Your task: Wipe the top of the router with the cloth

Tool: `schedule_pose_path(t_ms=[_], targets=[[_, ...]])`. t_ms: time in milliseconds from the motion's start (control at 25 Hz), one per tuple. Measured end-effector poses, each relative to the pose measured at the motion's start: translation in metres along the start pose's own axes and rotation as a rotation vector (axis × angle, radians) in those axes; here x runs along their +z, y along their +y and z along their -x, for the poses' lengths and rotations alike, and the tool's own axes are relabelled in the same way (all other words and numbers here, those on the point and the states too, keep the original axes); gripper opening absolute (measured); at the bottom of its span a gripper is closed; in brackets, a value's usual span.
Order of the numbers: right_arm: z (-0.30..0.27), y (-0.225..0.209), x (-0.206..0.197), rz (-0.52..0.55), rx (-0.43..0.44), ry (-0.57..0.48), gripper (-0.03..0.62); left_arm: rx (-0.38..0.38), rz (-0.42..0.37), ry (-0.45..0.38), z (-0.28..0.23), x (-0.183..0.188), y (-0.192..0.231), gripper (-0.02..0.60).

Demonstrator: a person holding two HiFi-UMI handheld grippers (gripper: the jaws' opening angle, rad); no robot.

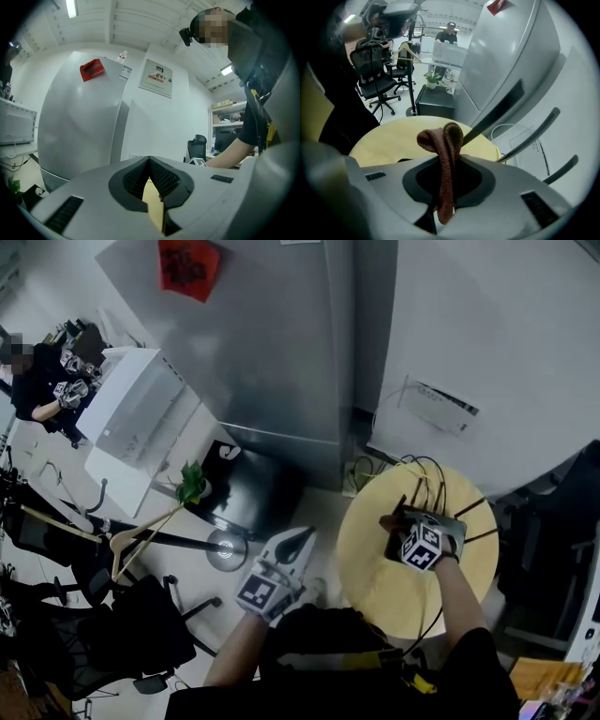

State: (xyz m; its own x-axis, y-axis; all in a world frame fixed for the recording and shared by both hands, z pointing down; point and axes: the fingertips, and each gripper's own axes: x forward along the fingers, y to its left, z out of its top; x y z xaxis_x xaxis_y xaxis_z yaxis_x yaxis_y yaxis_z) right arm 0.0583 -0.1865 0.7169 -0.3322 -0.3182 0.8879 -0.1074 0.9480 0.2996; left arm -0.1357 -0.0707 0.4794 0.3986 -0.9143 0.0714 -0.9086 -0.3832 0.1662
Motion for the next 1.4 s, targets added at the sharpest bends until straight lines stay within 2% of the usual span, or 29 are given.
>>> schedule_pose_path(t_ms=[120, 320, 480, 880, 1120, 1400], targets=[[-0.012, 0.0, -0.005, 0.006, -0.012, 0.064, 0.062, 0.028, 0.0, 0.006, 0.007, -0.005, 0.002, 0.0], [-0.016, 0.0, 0.003, -0.019, -0.047, 0.073, 0.063, 0.076, 0.035, 0.016, 0.021, -0.013, 0.012, 0.0], [-0.017, -0.003, 0.004, -0.052, -0.066, 0.066, 0.063, 0.083, 0.049, 0.016, 0.022, -0.017, 0.018, 0.0], [0.004, -0.008, 0.008, -0.089, -0.157, 0.054, 0.063, -0.005, 0.067, 0.0, 0.016, -0.016, 0.01, 0.0], [0.028, -0.021, 0.017, -0.111, -0.224, -0.001, 0.063, -0.021, 0.096, -0.016, 0.02, -0.016, 0.012, 0.0], [0.054, -0.033, 0.029, -0.138, -0.282, -0.048, 0.063, -0.061, 0.086, -0.028, 0.014, -0.011, 0.01, 0.0]])
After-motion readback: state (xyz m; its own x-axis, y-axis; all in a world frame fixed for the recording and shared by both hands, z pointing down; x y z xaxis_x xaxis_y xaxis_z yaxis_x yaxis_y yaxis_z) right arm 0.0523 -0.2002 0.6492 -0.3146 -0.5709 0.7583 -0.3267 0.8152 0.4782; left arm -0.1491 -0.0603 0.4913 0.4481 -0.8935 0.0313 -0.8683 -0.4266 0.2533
